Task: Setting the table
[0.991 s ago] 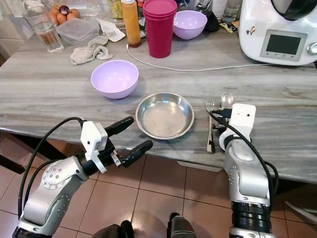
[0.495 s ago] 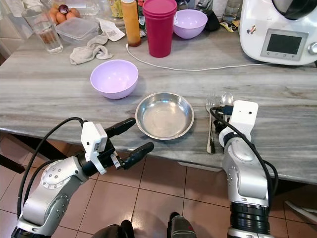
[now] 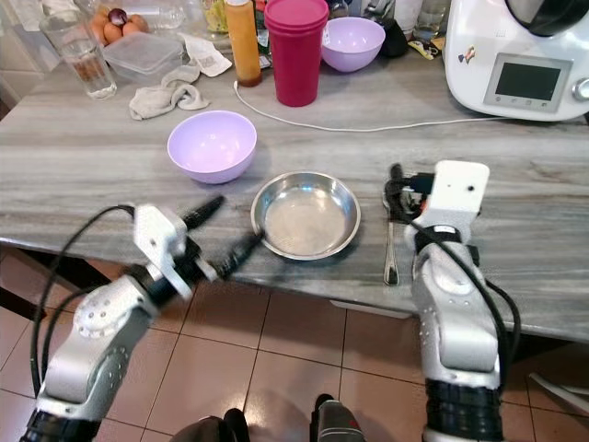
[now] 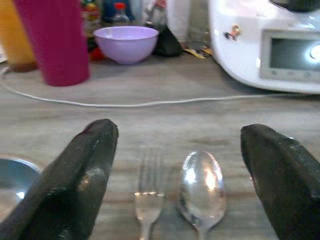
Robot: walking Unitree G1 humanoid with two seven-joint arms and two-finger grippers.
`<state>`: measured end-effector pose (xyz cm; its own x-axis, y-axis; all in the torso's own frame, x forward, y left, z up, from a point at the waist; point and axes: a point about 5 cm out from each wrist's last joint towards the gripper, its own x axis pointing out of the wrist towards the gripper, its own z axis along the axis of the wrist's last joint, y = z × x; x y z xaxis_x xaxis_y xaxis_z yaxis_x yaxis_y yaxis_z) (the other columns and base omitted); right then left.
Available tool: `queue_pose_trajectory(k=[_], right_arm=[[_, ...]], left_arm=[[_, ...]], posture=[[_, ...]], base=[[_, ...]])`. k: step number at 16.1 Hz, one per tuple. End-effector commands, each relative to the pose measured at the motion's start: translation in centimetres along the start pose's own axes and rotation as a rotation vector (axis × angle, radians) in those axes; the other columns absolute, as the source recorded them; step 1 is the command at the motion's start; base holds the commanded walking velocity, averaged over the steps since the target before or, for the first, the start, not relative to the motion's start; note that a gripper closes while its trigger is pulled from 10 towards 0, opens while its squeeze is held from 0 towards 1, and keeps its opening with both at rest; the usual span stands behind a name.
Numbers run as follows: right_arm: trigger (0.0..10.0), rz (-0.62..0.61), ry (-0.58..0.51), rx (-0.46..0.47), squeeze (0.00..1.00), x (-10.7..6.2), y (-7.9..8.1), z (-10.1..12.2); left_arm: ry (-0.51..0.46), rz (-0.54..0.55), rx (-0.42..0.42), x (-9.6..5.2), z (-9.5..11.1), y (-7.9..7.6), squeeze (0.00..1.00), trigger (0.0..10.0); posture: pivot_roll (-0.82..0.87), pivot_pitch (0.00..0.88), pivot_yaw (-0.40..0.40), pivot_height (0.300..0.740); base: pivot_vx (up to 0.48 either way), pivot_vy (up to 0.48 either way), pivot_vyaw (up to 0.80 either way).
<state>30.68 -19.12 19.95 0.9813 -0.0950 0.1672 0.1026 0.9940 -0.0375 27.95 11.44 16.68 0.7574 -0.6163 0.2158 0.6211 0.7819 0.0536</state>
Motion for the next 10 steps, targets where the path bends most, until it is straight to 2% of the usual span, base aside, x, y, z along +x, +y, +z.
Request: queue_pose_trajectory(k=[1, 4, 5, 6, 7, 9, 10], right_arm=[[10.0, 0.032, -0.035, -0.013, 1.0, -0.5, 0.5, 0.4], [10.0, 0.063, -0.06, -0.023, 1.0, -1.5, 1.2, 0.4], [10.0, 0.062, -0.059, -0.024, 1.0, -1.6, 1.2, 0.3], [10.0, 0.06, -0.047, -0.02, 1.0, -1.6, 1.3, 0.2], [10.0, 0.059, -0.037, -0.02, 1.0, -1.6, 1.4, 0.1], [10.0, 0.061, -0.035, -0.023, 0.9, -1.5, 1.6, 0.0], [10.0, 0.053, -0.034, -0.024, 0.52, -1.4, 1.5, 0.0]], left_arm=[[0.006, 0.085, 0.02, -0.2, 0.0, 0.9, 0.0, 10.0], [0.032, 0.369, 0.022, -0.6, -0.4, 2.9, 0.0, 10.0], [0.051, 0.417, 0.031, -0.8, -0.6, 3.1, 0.0, 10.0], [0.062, 0.435, 0.04, -0.9, -0.8, 3.1, 0.0, 10.0], [0.071, 0.443, 0.044, -1.0, -1.0, 3.0, 0.0, 10.0], [0.081, 0.46, 0.052, -0.7, -1.1, 2.9, 0.0, 10.0], [0.083, 0.481, 0.059, -0.4, -1.0, 3.1, 0.0, 10.0]], posture=[[-0.23, 0.198, 0.031, 0.74], [-0.23, 0.192, 0.031, 0.74], [-0.23, 0.192, 0.031, 0.74], [-0.23, 0.19, 0.029, 0.74], [-0.23, 0.188, 0.029, 0.74], [-0.23, 0.188, 0.03, 0.74], [-0.23, 0.189, 0.031, 0.74]], base=[[0.0, 0.0, 0.0], [0.0, 0.0, 0.0], [0.0, 0.0, 0.0], [0.0, 0.0, 0.0], [0.0, 0.0, -0.74], [0.0, 0.0, -0.76], [0.0, 0.0, -0.74]])
